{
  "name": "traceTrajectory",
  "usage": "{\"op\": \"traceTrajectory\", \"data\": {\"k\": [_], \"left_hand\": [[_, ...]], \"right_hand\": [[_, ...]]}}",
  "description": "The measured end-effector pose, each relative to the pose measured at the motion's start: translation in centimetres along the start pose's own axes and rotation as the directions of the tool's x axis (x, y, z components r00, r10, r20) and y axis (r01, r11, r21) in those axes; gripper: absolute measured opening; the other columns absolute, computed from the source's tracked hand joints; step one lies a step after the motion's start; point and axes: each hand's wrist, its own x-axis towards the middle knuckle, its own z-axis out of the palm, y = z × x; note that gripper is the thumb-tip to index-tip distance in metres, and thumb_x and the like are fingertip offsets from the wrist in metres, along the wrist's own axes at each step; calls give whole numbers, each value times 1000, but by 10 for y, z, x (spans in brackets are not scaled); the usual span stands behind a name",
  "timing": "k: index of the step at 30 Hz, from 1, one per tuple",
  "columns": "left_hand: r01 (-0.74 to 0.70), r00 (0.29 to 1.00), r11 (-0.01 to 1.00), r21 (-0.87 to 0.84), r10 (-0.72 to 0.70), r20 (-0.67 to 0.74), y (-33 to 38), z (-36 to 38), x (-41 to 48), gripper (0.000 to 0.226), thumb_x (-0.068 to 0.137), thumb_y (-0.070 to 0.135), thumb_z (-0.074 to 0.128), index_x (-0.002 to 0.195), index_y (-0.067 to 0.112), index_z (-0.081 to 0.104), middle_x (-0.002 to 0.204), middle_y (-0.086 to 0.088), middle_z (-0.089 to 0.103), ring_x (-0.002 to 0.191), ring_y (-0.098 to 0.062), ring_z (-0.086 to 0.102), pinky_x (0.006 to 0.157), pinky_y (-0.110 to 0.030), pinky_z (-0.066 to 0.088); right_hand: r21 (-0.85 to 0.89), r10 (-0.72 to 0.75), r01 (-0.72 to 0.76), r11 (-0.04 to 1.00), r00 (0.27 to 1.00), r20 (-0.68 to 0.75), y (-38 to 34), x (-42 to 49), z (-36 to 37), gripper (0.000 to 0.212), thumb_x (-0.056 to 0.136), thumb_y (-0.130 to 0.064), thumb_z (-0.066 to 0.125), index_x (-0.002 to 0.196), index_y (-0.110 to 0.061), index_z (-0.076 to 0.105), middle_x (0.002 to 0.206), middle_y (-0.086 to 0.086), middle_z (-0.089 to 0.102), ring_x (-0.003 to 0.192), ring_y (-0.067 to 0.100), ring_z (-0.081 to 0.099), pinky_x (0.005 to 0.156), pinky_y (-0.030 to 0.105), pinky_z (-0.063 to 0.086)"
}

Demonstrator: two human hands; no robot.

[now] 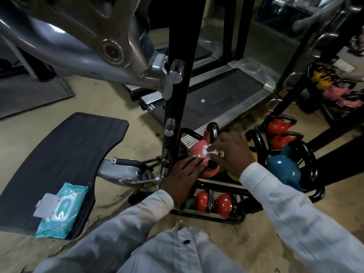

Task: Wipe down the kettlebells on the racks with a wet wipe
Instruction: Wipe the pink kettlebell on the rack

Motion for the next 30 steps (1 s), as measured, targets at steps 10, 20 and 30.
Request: {"op": "traceTrajectory", "data": {"k": [10, 20, 30], "left_hand": [[124, 982, 944, -305, -161, -99, -29, -28, 108, 41, 88, 17, 49, 126, 15, 63, 140, -9, 54, 128, -25, 50, 112, -38, 37], [467, 855, 460, -755, -454, 252, -44, -21, 145, 27, 63, 48, 72, 89, 40, 76, 98, 6, 75, 97, -17, 70, 93, -48, 54], [481, 838, 422, -768, -478, 262, -39, -29, 154, 30, 72, 18, 84, 101, 15, 76, 98, -1, 74, 93, -16, 69, 86, -36, 56]], "right_hand": [[850, 577, -446, -280, 629, 520, 2, 15, 41, 19, 92, 1, 50, 104, 1, 65, 98, 20, 66, 90, 31, 63, 80, 36, 53], [846, 661, -521, 110, 674, 329, -20, -23, 25, 14, 91, -7, 52, 83, -16, 60, 80, 7, 65, 72, 23, 60, 63, 27, 47], [22, 379, -396, 918, 858, -347, -46, -6, 44, 16, 68, -28, 60, 82, -23, 68, 105, 5, 59, 103, 33, 54, 89, 44, 42]]}}
